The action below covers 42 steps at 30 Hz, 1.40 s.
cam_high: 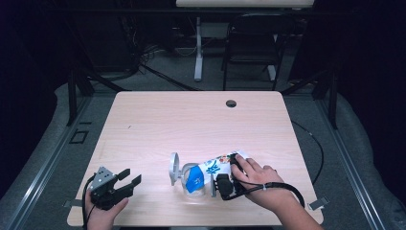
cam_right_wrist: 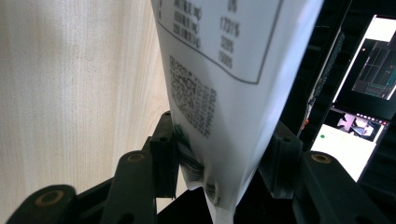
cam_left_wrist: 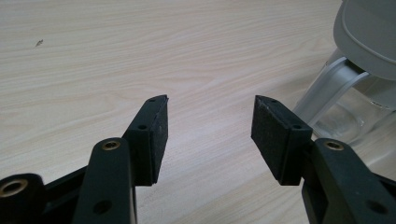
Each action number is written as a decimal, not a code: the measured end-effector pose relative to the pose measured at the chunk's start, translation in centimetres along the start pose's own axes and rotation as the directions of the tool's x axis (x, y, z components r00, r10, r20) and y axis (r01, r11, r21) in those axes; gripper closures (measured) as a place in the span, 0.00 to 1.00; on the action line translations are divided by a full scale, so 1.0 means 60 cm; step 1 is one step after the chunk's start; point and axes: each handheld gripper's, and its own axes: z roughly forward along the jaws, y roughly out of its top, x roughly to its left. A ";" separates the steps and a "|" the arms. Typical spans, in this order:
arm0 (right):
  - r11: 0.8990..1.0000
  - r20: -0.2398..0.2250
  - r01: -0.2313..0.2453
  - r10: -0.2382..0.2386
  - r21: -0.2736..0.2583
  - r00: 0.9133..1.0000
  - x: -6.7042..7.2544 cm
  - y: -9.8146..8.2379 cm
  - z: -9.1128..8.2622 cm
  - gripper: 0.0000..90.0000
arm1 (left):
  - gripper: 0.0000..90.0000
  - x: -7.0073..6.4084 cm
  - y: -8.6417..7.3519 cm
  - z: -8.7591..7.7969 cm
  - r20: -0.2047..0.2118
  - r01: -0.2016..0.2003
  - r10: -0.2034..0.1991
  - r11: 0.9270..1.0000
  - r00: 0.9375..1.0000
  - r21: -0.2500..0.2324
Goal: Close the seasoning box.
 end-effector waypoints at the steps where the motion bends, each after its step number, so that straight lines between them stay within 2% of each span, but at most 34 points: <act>1: 1.000 0.001 0.002 -0.002 0.003 1.000 0.000 0.000 0.000 0.61 | 0.52 0.000 0.000 0.000 0.000 -0.002 0.002 1.000 1.000 0.001; 12: 0.999 0.014 0.035 -0.035 0.021 0.999 -0.003 0.003 -0.004 0.61 | 0.52 0.001 0.000 0.000 0.007 0.000 0.000 1.000 1.000 0.007; 24: 0.999 0.010 0.032 -0.032 0.007 0.999 -0.002 0.004 -0.002 0.62 | 0.52 -0.001 0.001 -0.001 0.004 -0.004 0.004 1.000 1.000 0.009; 29: 0.999 0.010 0.037 -0.037 0.010 0.999 -0.003 0.005 -0.003 0.62 | 0.52 -0.001 0.002 -0.002 0.002 0.002 -0.002 1.000 1.000 0.004; 30: 0.998 0.014 0.051 -0.051 0.030 0.999 -0.005 0.006 -0.006 0.62 | 0.52 -0.001 0.002 -0.002 0.004 0.005 -0.005 1.000 1.000 -0.002; 42: 0.998 0.018 0.051 -0.051 0.031 0.999 -0.006 0.008 -0.008 0.62 | 0.52 -0.002 0.003 -0.004 0.007 0.001 -0.001 1.000 1.000 0.001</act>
